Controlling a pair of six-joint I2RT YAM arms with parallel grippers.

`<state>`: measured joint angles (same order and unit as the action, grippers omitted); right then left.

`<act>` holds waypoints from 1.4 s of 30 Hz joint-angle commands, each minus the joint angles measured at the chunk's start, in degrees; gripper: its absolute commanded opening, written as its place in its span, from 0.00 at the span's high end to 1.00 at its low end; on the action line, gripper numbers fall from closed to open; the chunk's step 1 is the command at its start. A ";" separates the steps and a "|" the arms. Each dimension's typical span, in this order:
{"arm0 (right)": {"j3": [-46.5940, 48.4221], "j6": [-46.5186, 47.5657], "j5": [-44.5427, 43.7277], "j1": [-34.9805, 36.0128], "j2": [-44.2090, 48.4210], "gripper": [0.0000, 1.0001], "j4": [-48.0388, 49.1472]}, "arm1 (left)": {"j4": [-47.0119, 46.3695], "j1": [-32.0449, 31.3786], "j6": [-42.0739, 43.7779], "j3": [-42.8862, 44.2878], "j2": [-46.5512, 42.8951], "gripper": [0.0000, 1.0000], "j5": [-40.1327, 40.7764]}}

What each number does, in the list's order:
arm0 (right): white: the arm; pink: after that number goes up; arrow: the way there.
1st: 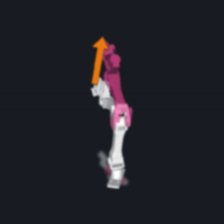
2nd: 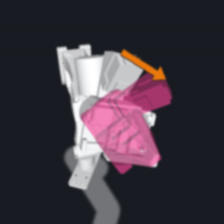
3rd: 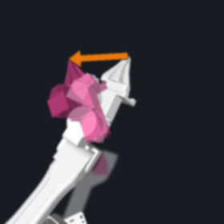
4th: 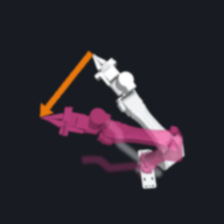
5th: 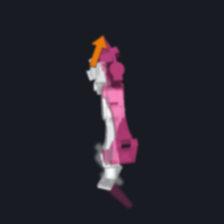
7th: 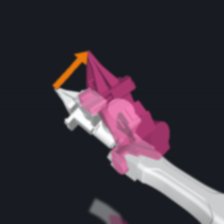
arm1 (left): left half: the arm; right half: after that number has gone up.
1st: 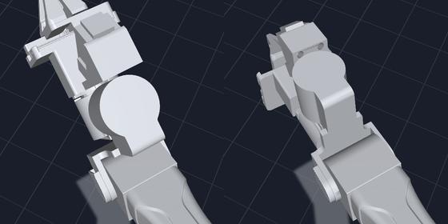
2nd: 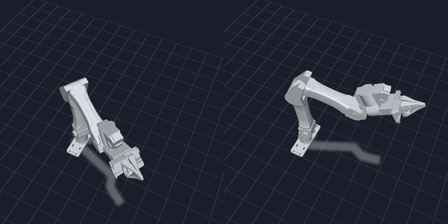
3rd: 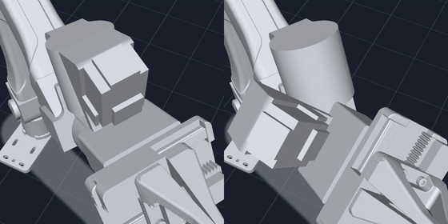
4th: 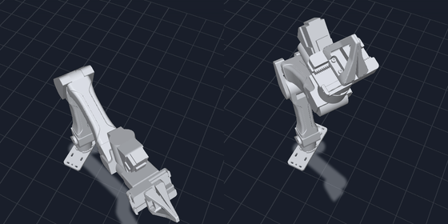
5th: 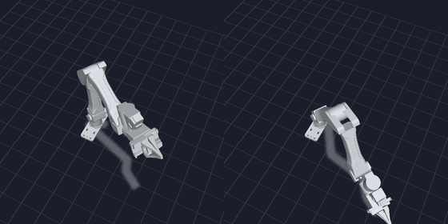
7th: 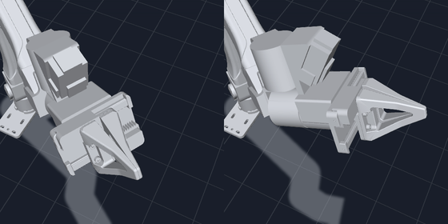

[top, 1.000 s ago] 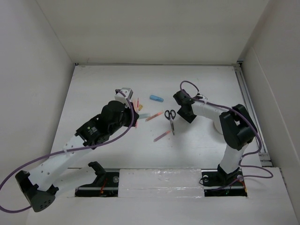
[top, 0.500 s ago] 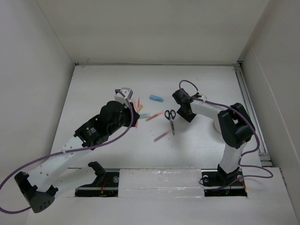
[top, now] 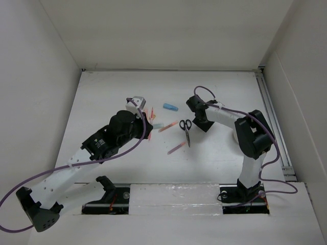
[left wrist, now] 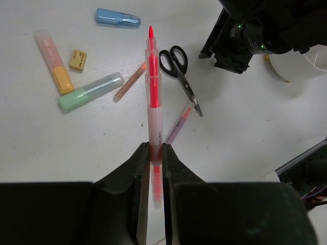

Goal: Sort the stationery into containers

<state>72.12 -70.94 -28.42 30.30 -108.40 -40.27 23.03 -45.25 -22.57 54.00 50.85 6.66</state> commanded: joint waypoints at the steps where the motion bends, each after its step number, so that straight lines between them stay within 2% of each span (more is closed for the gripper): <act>1: 0.74 -1.75 0.48 -1.03 -1.90 0.50 -0.16 | -1.93 0.08 1.21 -0.12 -0.93 1.00 -0.77; 12: 0.74 -1.75 1.62 -1.04 -2.43 0.54 0.37 | -1.93 0.08 1.21 -0.12 -1.46 1.00 -1.82; 18: 0.75 -1.75 2.76 -1.65 -4.28 0.62 0.98 | -1.93 0.08 1.21 -0.12 -1.46 1.00 -1.82; 19: 0.05 -1.75 3.46 -1.65 -4.28 0.75 0.98 | -1.93 0.08 1.21 -0.12 -1.46 1.00 -1.82; 22: -1.44 -1.75 4.95 -2.36 -4.28 1.00 3.17 | -1.93 0.08 1.21 -0.12 -1.46 1.00 -1.82; 28: -2.68 1.06 6.18 -2.36 -1.74 1.00 8.00 | -2.46 0.08 1.21 -0.12 -1.46 1.00 -2.35; 32: -4.52 4.66 7.59 -1.83 5.02 1.00 12.05 | -2.98 0.08 1.74 -0.12 -2.69 1.00 -3.04; 34: -5.49 8.85 7.59 -1.04 11.41 1.00 14.07 | -4.55 0.08 2.44 -0.73 -3.92 1.00 -5.24; 36: -6.11 12.03 7.59 -0.25 16.09 1.00 17.59 | -5.88 0.08 3.32 -1.43 -4.80 1.00 -11.38; 37: -6.63 16.49 7.59 0.54 20.90 1.00 18.99 | -6.67 0.08 4.36 -1.44 -5.58 1.00 -14.10; 38: -7.16 18.62 8.12 0.54 23.30 1.00 22.48 | -7.98 0.08 5.50 -1.96 -5.59 1.00 -20.04; 41: -9.18 27.22 9.79 2.04 33.12 1.00 28.39 | -10.71 0.08 7.18 -2.49 -6.11 1.00 -29.91; 42: -9.19 28.99 11.53 2.56 35.25 1.00 31.10 | -11.24 0.08 7.71 -2.49 -6.11 1.00 -36.30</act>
<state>63.35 -52.36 -19.40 31.57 -80.88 -20.99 17.37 -45.25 -17.93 52.16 45.56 -13.56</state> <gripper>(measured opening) 0.044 0.068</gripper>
